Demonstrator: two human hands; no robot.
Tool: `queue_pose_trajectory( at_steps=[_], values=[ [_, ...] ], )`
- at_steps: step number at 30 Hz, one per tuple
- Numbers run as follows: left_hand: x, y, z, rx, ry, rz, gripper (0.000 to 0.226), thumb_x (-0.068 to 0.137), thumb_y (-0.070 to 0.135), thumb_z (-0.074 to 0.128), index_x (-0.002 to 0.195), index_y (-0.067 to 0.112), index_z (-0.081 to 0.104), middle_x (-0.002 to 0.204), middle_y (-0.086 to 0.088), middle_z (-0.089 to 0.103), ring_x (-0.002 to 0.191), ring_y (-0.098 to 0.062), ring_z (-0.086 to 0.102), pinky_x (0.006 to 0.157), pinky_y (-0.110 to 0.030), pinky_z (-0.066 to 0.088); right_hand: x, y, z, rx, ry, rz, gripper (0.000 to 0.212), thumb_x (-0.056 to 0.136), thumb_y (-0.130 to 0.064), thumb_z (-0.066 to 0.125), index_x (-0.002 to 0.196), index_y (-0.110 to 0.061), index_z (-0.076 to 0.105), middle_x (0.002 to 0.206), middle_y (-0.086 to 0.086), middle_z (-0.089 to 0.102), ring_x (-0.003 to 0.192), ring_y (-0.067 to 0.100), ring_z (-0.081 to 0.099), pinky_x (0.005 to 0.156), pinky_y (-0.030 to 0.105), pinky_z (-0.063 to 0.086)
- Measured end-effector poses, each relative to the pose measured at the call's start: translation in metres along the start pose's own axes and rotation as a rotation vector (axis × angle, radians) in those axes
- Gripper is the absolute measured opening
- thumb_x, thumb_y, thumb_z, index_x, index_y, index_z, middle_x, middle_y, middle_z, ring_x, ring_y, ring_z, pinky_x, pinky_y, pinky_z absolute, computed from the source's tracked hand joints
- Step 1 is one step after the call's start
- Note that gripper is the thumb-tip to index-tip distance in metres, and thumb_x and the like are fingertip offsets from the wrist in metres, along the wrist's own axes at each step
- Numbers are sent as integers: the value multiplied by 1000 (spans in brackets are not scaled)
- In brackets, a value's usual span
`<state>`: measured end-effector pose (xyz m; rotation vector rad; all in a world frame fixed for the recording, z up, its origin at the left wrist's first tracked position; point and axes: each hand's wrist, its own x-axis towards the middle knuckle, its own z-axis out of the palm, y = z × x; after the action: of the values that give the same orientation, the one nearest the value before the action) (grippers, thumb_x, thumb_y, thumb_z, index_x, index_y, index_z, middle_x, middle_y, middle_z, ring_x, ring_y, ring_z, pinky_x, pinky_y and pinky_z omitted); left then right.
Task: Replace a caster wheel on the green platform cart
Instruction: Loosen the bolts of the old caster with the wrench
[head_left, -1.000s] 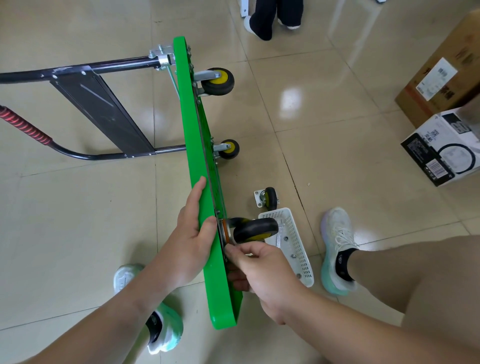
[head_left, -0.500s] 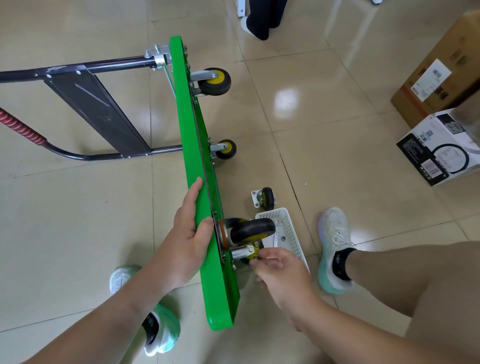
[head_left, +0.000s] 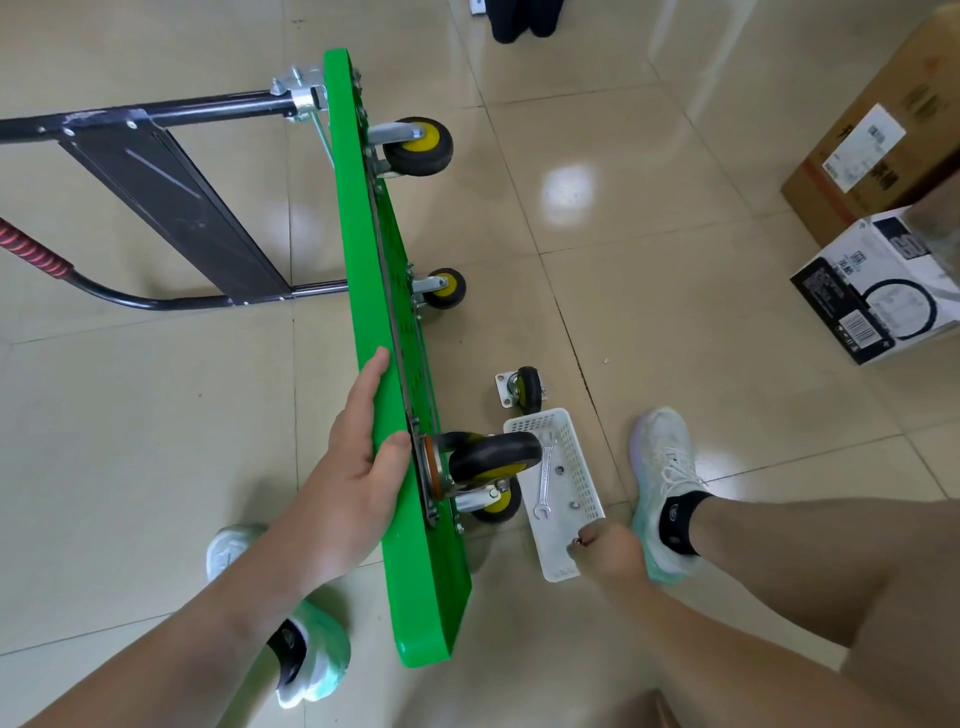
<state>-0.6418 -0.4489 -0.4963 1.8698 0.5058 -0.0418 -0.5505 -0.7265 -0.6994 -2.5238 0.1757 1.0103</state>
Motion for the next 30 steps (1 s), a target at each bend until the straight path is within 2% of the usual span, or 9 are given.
queue_pose_trajectory(
  at_steps=[1, 4, 7, 10, 15, 18, 20, 23, 30],
  values=[
    [0, 0, 0, 2, -2, -2, 67, 93, 48, 39, 141, 81, 6, 166, 19, 28, 149, -10, 37, 124, -49, 32, 0, 0, -1, 3, -21, 1, 7, 85, -19, 66, 82, -16, 60, 93, 0, 64, 84, 19, 58, 64, 21, 41],
    [0, 2, 0, 6, -8, -2, 69, 93, 48, 39, 145, 77, 5, 164, 18, 29, 148, -6, 36, 125, -47, 30, -3, -13, -13, 16, -49, -33, 34, 86, -25, 71, 118, -15, 65, 112, -3, 63, 94, 15, 59, 75, 19, 42],
    [-1, 4, 0, 12, -7, 3, 68, 94, 48, 39, 145, 77, 5, 162, 18, 30, 147, -4, 35, 125, -45, 29, -17, -43, -45, 121, -15, -178, 39, 83, -15, 70, 121, -21, 62, 102, -9, 63, 89, 12, 62, 81, 31, 56],
    [-2, 5, 0, 35, -2, 12, 67, 107, 35, 42, 143, 77, 4, 160, 23, 27, 146, -1, 34, 125, -42, 29, -46, -75, -87, 216, -88, -468, 68, 74, -19, 78, 129, -43, 47, 116, -15, 52, 109, 4, 55, 81, 38, 59],
    [-3, 6, -1, 54, -14, -9, 68, 110, 25, 39, 156, 61, 3, 154, 29, 25, 145, 4, 31, 124, -35, 26, -83, -126, -127, 31, -254, -813, 93, 67, -36, 84, 143, -53, 33, 146, -31, 32, 135, -10, 33, 107, 16, 33],
    [-2, 9, 0, 64, -6, -9, 69, 110, 26, 39, 150, 68, 3, 146, 36, 27, 134, 23, 30, 120, -29, 27, -83, -147, -114, -48, -261, -902, 90, 69, -32, 86, 145, -43, 40, 143, -26, 38, 127, -10, 40, 99, 1, 30],
    [-2, 9, 0, 57, -2, -16, 68, 109, 27, 40, 144, 73, 3, 141, 40, 27, 124, 34, 29, 116, -24, 26, -77, -153, -103, -24, -250, -919, 81, 67, -27, 85, 139, -41, 49, 134, -20, 53, 119, -3, 52, 101, 13, 43],
    [-1, 9, 0, 37, -5, -9, 63, 101, 43, 38, 141, 78, 3, 144, 41, 25, 128, 33, 27, 116, -21, 24, -69, -154, -95, 42, -233, -922, 67, 63, -21, 83, 125, -36, 63, 116, -16, 67, 105, 1, 64, 95, 29, 52],
    [-1, 8, 2, 37, -5, -11, 68, 91, 47, 38, 141, 79, 4, 145, 45, 22, 137, 27, 22, 120, -21, 21, -66, -154, -93, 46, -195, -966, 61, 62, -20, 82, 119, -33, 67, 107, -13, 72, 100, 3, 67, 90, 27, 54]
  ],
)
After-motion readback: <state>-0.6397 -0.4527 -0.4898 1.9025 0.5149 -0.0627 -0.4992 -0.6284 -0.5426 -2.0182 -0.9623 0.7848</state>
